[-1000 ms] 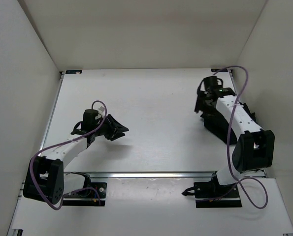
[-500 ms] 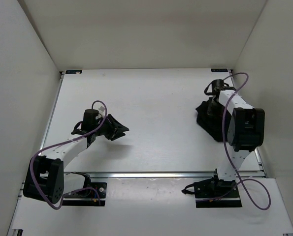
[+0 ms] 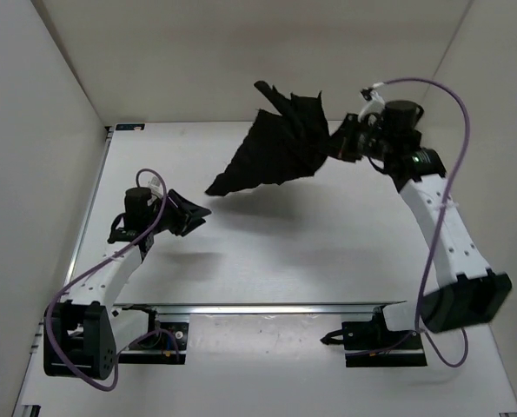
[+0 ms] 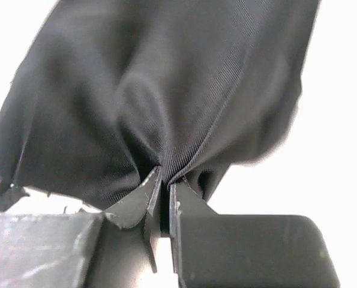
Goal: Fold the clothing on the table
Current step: Move the skirt to the center of the board, then flatten the skirt out
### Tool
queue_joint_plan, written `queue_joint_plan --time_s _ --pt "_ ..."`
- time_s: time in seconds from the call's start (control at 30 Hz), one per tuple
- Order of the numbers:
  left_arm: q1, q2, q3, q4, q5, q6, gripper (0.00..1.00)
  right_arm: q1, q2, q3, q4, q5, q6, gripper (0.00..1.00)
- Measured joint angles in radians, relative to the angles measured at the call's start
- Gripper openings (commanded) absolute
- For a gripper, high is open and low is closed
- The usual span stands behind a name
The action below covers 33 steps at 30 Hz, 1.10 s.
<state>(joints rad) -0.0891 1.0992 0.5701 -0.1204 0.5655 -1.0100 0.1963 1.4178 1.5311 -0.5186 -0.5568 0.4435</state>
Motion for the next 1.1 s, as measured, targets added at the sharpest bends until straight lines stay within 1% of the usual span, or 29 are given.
queue_joint_plan --time_s 0.03,0.1,0.17,0.23,0.3,0.37,0.43,0.47,0.53,0.6,0.73,0.8,0.9,1.0,1.1 --pt "0.016 -0.009 0.015 -0.006 0.0 0.005 0.53 -0.016 -0.053 -0.061 -0.002 -0.011 0.007 0.16" --pt "0.029 -0.016 0.037 -0.01 0.002 0.014 0.53 -0.065 -0.161 -0.245 0.014 -0.02 0.006 0.32" --pt "0.031 -0.016 0.046 -0.01 0.006 0.024 0.53 -0.102 -0.224 -0.406 -0.048 -0.002 -0.017 0.42" --pt "0.03 -0.014 0.045 -0.02 0.012 0.03 0.54 -0.137 -0.232 -0.545 -0.105 0.08 -0.052 0.47" --pt "0.022 -0.008 0.04 -0.03 0.013 0.037 0.54 -0.159 -0.188 -0.647 -0.178 0.196 -0.082 0.49" --pt "0.009 0.001 0.03 -0.031 0.014 0.038 0.55 -0.169 -0.175 -0.679 -0.259 0.292 -0.106 0.49" --pt "-0.018 0.025 0.029 -0.033 0.013 0.038 0.56 -0.169 -0.178 -0.665 -0.304 0.375 -0.129 0.49" --pt "-0.038 0.041 0.029 -0.033 0.008 0.037 0.58 -0.162 -0.18 -0.648 -0.309 0.41 -0.138 0.52" --pt "-0.097 0.073 0.029 -0.037 -0.008 0.033 0.59 -0.136 -0.182 -0.611 -0.303 0.454 -0.154 0.52" --pt "-0.171 0.102 0.032 -0.033 -0.022 0.018 0.59 -0.093 -0.182 -0.58 -0.286 0.48 -0.16 0.53" --pt "-0.314 0.165 0.035 -0.008 -0.039 -0.018 0.6 -0.008 -0.18 -0.583 -0.253 0.475 -0.155 0.53" --pt "-0.389 0.206 0.035 0.005 -0.054 -0.033 0.6 0.035 -0.179 -0.606 -0.235 0.467 -0.145 0.53" --pt "-0.469 0.266 0.021 0.035 -0.06 -0.05 0.59 0.091 -0.172 -0.672 -0.216 0.447 -0.121 0.52" --pt "-0.488 0.318 -0.036 0.066 -0.055 -0.056 0.58 0.117 -0.149 -0.733 -0.21 0.437 -0.106 0.53" --pt "-0.464 0.365 -0.068 0.045 -0.039 -0.048 0.59 0.122 -0.12 -0.766 -0.204 0.437 -0.103 0.52"
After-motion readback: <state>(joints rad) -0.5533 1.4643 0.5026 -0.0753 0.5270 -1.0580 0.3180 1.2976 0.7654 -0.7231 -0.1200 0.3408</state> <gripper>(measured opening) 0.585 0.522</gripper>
